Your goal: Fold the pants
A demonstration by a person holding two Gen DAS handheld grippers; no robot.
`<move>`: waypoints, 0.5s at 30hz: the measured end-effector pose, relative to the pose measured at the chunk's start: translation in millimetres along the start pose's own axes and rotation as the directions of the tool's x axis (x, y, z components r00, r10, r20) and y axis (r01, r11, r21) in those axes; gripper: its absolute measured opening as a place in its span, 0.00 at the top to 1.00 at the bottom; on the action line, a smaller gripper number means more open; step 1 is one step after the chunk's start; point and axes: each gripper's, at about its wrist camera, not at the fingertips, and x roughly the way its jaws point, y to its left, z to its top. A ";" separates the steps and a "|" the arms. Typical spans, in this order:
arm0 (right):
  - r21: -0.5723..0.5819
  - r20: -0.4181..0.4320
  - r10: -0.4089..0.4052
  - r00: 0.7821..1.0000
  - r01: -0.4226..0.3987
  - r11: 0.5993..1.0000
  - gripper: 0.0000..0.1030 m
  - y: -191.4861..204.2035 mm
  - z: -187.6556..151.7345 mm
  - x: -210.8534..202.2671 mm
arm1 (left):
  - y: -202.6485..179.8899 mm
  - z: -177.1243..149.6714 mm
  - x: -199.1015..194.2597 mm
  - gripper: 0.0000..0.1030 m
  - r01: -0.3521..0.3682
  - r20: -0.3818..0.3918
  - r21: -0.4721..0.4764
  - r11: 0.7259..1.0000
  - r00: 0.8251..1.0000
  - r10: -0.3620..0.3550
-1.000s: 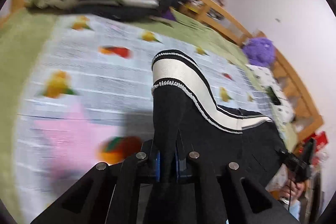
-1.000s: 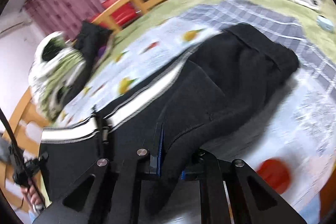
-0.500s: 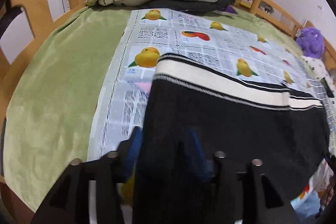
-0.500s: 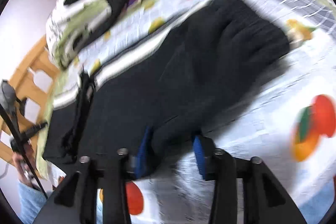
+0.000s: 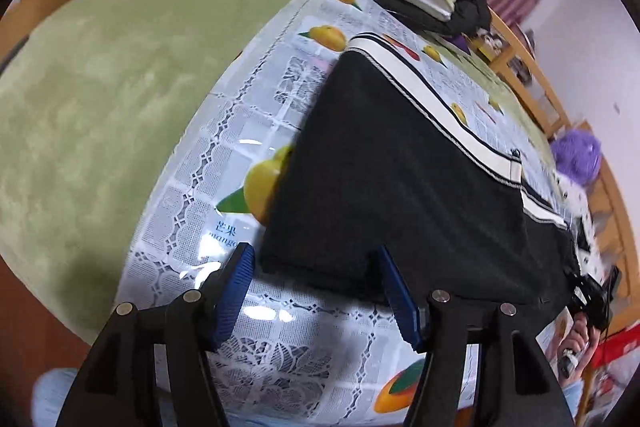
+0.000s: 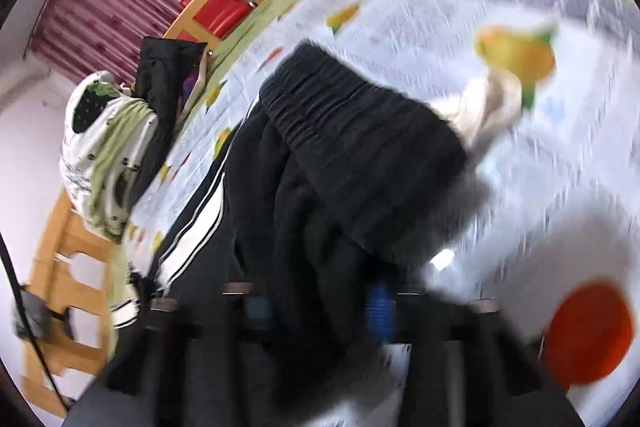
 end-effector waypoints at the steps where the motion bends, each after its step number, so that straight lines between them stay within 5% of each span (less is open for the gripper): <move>1: 0.019 0.024 0.047 0.999 -0.047 0.999 0.80 -8.4 5.1 -8.1 | 0.0 0.5 1.8 0.40 0.011 0.009 -0.014 1.000 1.000 -0.011; 3: 0.059 0.019 0.041 0.999 -0.042 0.997 0.79 -16.7 4.7 -5.1 | -1.2 -0.2 5.1 0.37 0.026 0.023 -0.033 0.999 0.999 -0.025; 5: 0.015 -0.072 -0.067 0.995 0.068 0.998 0.74 -19.9 -3.9 12.1 | -4.6 -0.4 11.2 0.36 0.035 0.038 -0.041 0.999 0.999 -0.034; 10: -0.121 -0.046 -0.131 0.990 0.124 0.985 0.61 -9.7 -23.1 -21.7 | -14.1 0.7 15.8 0.36 -0.014 0.074 -0.053 0.999 0.997 0.018; 15: -0.267 -0.068 -0.219 0.973 0.194 0.944 0.60 12.5 -33.9 -47.2 | -29.9 10.2 2.1 0.77 -0.138 0.166 -0.014 0.990 0.976 0.139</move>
